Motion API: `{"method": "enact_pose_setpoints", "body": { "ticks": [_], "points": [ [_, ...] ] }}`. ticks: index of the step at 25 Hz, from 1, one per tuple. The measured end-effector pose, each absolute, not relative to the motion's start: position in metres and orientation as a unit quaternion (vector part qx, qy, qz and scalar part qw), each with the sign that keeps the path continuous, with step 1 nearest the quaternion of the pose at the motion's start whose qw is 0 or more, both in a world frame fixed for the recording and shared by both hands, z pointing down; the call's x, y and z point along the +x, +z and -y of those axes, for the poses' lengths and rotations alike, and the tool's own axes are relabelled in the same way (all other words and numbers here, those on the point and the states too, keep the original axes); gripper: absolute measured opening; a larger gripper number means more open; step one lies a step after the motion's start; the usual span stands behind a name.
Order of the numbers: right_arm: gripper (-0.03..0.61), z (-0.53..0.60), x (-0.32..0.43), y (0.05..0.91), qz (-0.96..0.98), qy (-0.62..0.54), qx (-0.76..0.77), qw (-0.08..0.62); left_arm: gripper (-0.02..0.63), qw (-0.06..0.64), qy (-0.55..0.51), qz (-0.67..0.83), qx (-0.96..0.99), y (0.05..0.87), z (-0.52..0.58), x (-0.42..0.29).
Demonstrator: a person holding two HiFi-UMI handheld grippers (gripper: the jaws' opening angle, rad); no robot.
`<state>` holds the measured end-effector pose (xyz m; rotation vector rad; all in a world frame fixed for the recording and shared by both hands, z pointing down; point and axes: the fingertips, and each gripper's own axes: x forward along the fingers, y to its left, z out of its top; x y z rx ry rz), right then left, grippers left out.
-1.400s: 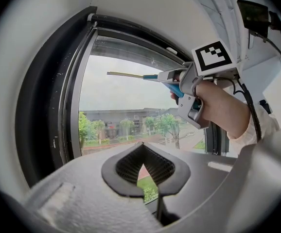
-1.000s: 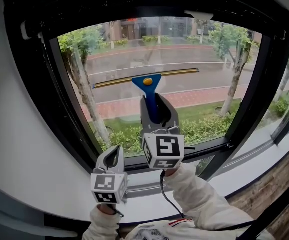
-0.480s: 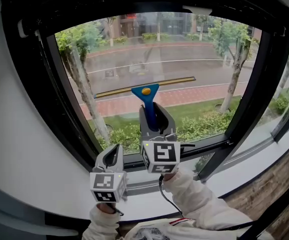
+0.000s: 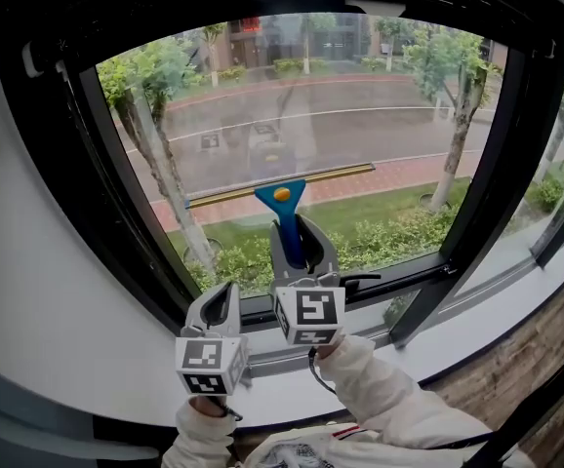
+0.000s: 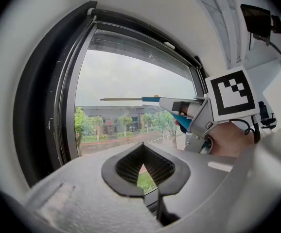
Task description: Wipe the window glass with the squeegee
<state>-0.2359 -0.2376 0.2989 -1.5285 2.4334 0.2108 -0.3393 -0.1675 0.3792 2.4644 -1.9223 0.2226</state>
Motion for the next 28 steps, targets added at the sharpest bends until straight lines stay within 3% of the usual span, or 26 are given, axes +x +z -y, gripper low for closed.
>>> {"method": "enact_pose_setpoints", "body": {
  "ticks": [28],
  "points": [
    [0.147, 0.235, -0.232, 0.403, -0.840, 0.039, -0.535, 0.077, 0.000, 0.032, 0.097, 0.603, 0.792, 0.415, 0.161, -0.335]
  ]
}}
